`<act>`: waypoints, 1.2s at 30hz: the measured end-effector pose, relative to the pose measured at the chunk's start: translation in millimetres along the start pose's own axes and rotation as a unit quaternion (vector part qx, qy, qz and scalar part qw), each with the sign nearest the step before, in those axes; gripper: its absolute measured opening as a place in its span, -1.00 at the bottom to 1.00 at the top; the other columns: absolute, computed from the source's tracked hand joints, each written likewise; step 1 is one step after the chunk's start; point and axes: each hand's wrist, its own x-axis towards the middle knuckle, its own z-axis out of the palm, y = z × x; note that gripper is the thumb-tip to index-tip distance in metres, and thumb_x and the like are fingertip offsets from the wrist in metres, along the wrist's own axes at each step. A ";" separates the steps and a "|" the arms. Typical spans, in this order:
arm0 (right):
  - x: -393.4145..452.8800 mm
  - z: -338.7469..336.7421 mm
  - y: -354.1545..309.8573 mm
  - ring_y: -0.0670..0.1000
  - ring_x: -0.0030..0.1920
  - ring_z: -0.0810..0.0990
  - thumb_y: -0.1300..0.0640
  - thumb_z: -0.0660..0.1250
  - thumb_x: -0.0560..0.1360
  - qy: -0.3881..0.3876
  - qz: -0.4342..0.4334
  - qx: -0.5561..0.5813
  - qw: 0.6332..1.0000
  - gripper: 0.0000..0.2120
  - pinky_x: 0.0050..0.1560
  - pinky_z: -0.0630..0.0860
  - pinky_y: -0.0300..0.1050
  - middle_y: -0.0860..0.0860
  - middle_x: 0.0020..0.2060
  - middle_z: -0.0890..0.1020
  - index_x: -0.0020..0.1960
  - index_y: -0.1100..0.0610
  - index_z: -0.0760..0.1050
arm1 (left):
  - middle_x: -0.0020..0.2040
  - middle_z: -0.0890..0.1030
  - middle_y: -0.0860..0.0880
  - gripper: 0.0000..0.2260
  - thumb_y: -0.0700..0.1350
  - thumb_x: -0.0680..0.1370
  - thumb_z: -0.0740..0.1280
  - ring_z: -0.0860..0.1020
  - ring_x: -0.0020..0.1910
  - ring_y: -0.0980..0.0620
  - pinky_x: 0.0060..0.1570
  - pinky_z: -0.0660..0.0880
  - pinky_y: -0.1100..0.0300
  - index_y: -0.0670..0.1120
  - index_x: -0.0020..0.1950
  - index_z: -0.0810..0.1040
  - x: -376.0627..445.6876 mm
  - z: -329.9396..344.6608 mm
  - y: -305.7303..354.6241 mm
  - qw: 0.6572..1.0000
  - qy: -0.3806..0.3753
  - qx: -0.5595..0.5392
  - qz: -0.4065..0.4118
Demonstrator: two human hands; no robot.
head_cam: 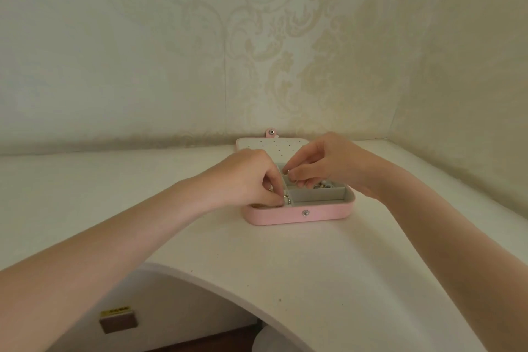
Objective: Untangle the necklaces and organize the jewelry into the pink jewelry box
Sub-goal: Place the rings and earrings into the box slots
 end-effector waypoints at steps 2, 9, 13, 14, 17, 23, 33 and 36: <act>-1.0 -0.3 1.9 -0.13 -0.41 0.55 0.36 0.39 0.43 -0.001 0.003 -0.003 1.000 -0.93 -0.32 0.49 -0.38 0.10 -0.35 0.60 -0.10 0.29 0.62 | -0.26 0.60 -0.04 -0.97 -0.10 0.41 0.43 0.44 -0.32 0.10 -0.30 0.34 0.20 0.00 -0.20 0.67 2.1 1.1 1.4 1.000 -0.003 0.011 -0.008; -3.0 1.7 5.9 -0.14 -0.40 0.56 0.35 0.39 0.43 -0.030 0.008 0.000 1.000 -0.91 -0.28 0.51 -0.38 0.11 -0.33 0.62 -0.08 0.28 0.63 | -0.41 0.53 0.16 -0.93 -0.13 0.44 0.44 0.44 -0.39 0.29 -0.33 0.33 0.42 -0.03 -0.25 0.66 -1.4 -14.7 -5.7 0.983 -0.017 -0.152 -0.101; -1.2 5.0 0.7 -0.13 -0.40 0.57 0.35 0.38 0.43 -0.058 0.008 -0.019 0.998 -0.90 -0.27 0.52 -0.38 0.11 -0.34 0.63 -0.06 0.28 0.62 | -0.49 0.48 0.24 -0.94 -0.10 0.45 0.44 0.41 -0.43 0.31 -0.48 0.26 0.48 -0.07 -0.16 0.68 -5.5 -19.9 -10.5 0.974 -0.019 -0.171 -0.149; -0.6 5.7 -0.9 -0.13 -0.40 0.57 0.36 0.38 0.43 -0.065 0.008 -0.022 0.998 -0.89 -0.28 0.52 -0.37 0.11 -0.33 0.63 -0.05 0.28 0.62 | -0.48 0.48 0.24 -0.94 -0.09 0.45 0.44 0.40 -0.39 0.25 -0.46 0.25 0.44 -0.06 -0.16 0.68 -6.4 -20.0 -10.4 0.972 -0.019 -0.175 -0.155; 0.5 6.9 -4.0 -0.14 -0.41 0.58 0.38 0.37 0.43 -0.081 0.008 -0.021 0.996 -0.89 -0.29 0.51 -0.37 0.10 -0.34 0.63 -0.06 0.27 0.60 | -0.37 0.49 0.12 -0.95 -0.09 0.45 0.43 0.33 -0.30 0.11 -0.35 0.24 0.31 -0.02 -0.21 0.66 -7.9 -19.9 -8.0 0.969 -0.023 -0.189 -0.157; -0.1 7.1 -4.9 -0.20 -0.45 0.54 0.36 0.41 0.41 -0.064 0.009 -0.044 0.997 -0.92 -0.33 0.46 -0.41 0.04 -0.38 0.62 -0.15 0.21 0.62 | -0.29 0.54 0.12 -0.92 -0.08 0.44 0.44 0.39 -0.31 0.21 -0.39 0.26 0.39 0.04 -0.27 0.64 -8.6 -19.0 -4.4 0.967 -0.007 -0.196 -0.162; 8.1 25.4 -11.4 -0.20 -0.32 0.50 0.19 0.44 0.36 -0.016 -0.032 -0.261 0.965 -0.91 -0.24 0.39 -0.36 -0.20 -0.42 0.57 -0.17 0.05 0.68 | -0.46 0.49 0.18 -0.89 -0.11 0.43 0.44 0.40 -0.36 0.25 -0.40 0.28 0.37 0.02 -0.30 0.61 -6.8 -18.0 -7.7 0.966 0.021 -0.199 -0.163; 10.1 24.6 -13.0 -0.21 -0.33 0.46 0.20 0.43 0.37 -0.011 -0.040 -0.303 0.952 -0.89 -0.37 0.31 -0.47 -0.25 -0.43 0.52 -0.14 0.05 0.69 | -0.49 0.48 0.19 -0.88 -0.11 0.43 0.45 0.40 -0.36 0.24 -0.39 0.27 0.36 0.03 -0.31 0.62 -6.2 -17.8 -9.0 0.966 0.022 -0.202 -0.160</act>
